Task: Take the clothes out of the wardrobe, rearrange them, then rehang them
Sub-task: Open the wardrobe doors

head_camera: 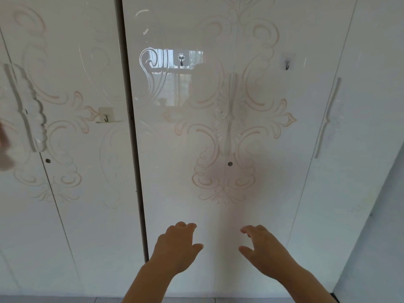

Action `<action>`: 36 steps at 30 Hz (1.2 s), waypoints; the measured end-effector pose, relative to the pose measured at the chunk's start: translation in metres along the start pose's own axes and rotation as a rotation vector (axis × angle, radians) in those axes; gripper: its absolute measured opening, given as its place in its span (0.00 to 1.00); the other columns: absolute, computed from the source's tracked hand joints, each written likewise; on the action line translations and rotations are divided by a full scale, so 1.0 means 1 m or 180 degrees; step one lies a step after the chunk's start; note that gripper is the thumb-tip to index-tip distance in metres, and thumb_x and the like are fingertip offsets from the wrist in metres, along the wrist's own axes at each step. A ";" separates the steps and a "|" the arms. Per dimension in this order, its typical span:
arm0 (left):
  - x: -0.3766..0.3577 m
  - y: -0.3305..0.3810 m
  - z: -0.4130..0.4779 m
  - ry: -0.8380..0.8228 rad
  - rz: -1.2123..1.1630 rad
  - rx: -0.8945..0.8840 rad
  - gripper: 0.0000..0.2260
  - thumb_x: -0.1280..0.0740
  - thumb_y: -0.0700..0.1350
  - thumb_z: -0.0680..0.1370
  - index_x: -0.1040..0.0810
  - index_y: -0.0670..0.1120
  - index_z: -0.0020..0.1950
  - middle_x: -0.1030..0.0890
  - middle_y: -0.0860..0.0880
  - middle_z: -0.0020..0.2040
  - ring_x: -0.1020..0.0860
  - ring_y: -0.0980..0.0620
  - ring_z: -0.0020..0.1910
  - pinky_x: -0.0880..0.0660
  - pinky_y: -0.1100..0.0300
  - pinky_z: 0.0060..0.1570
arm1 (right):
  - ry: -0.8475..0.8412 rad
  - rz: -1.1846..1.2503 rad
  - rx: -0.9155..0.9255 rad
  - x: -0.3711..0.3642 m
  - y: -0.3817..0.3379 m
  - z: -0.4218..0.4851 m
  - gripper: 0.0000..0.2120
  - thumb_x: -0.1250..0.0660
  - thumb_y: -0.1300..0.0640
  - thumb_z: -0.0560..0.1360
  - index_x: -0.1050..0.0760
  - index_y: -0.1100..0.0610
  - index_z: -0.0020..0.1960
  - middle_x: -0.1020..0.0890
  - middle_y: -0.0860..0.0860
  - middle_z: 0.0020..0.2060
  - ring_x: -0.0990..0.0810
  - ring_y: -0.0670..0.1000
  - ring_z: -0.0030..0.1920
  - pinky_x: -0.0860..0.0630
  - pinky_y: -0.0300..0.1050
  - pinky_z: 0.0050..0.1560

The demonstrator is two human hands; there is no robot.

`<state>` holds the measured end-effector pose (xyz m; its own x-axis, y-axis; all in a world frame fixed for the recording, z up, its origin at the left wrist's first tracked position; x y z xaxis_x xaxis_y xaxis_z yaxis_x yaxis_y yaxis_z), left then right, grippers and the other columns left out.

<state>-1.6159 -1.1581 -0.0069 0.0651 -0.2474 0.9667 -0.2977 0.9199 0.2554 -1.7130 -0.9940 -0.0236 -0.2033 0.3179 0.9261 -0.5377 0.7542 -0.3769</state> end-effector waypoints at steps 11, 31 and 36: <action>0.085 0.008 0.182 0.0941 0.0159 -0.0419 0.23 0.42 0.55 0.80 0.41 0.52 0.74 0.34 0.52 0.70 0.34 0.52 0.68 0.34 0.59 0.64 | 0.0594 0.0066 0.0250 0.078 0.000 0.190 0.23 0.38 0.50 0.77 0.37 0.52 0.71 0.31 0.50 0.64 0.30 0.48 0.64 0.33 0.40 0.65; 0.170 0.039 0.407 0.3266 0.0018 -0.2420 0.24 0.43 0.50 0.76 0.38 0.47 0.71 0.37 0.42 0.73 0.41 0.42 0.73 0.45 0.46 0.70 | 0.3274 0.0209 0.0355 0.206 -0.016 0.355 0.34 0.39 0.38 0.72 0.38 0.55 0.72 0.32 0.48 0.66 0.39 0.39 0.66 0.44 0.21 0.60; 0.160 0.039 0.423 0.3393 0.0183 -0.2414 0.25 0.44 0.52 0.77 0.39 0.48 0.74 0.44 0.43 0.76 0.45 0.43 0.74 0.51 0.46 0.73 | 0.3293 0.0204 0.0145 0.199 -0.014 0.368 0.36 0.33 0.48 0.74 0.47 0.54 0.75 0.37 0.49 0.70 0.40 0.47 0.70 0.42 0.37 0.67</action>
<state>-2.0200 -1.2903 0.1522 0.8915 -0.1627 0.4229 0.2587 0.9490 -0.1802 -2.0467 -1.1526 0.1726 0.5578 0.7108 0.4285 -0.5854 0.7030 -0.4039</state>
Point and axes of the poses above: each hand's wrist, its own z-axis towards the middle knuckle, its own x-axis out of the back of the hand, y = z × x, the point moved 6 cm from there along z, towards the middle knuckle
